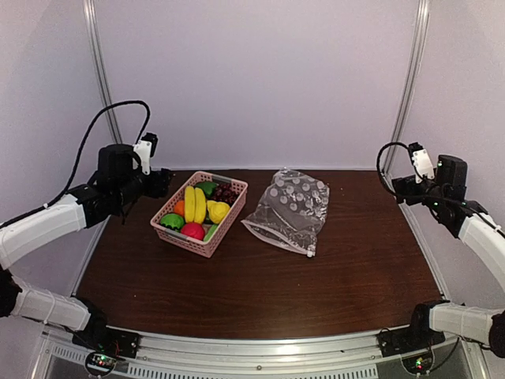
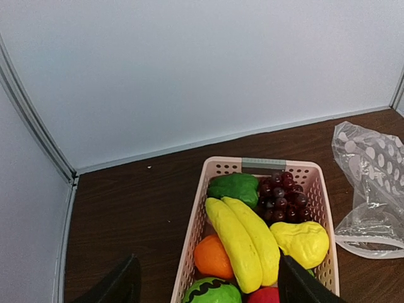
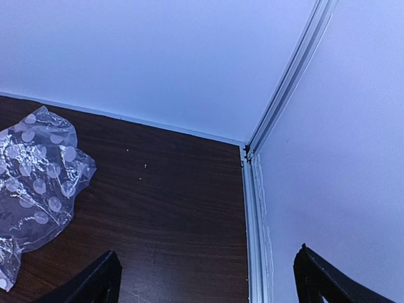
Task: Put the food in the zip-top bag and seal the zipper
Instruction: Pick up the zipper food storage bag from the center of the board.
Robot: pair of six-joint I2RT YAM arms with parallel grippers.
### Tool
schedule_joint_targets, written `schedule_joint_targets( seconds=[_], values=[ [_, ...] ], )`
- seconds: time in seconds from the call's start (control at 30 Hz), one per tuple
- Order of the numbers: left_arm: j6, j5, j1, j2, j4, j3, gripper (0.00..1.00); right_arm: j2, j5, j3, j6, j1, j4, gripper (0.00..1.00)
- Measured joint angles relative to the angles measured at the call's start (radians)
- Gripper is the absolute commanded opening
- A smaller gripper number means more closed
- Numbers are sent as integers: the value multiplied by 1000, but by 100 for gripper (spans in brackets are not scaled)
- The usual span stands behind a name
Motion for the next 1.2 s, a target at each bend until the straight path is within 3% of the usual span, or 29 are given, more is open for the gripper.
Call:
schedule_joint_targets(
  seconds=[0.23,0.5,0.63,0.8,0.97,1.2],
  values=[
    [-5,96,-69,70,50,-17,73,51,-56,-8,-136,60,-81,80],
    [-97,153,-121,135,64,-18,69,233,-75,98,-296,388,-180,52],
    [-180,170,-125,135,47,-18,63,364,-64,175,-338,564,-207,37],
    [-272,194,-127,134,36,-37,61,559,-53,282,-345,712,-241,35],
    [-330,196,-128,116,11,-84,63,733,6,369,-325,824,-271,40],
    [-368,184,-128,68,-18,-89,65,940,151,559,-241,905,-300,41]
  ],
)
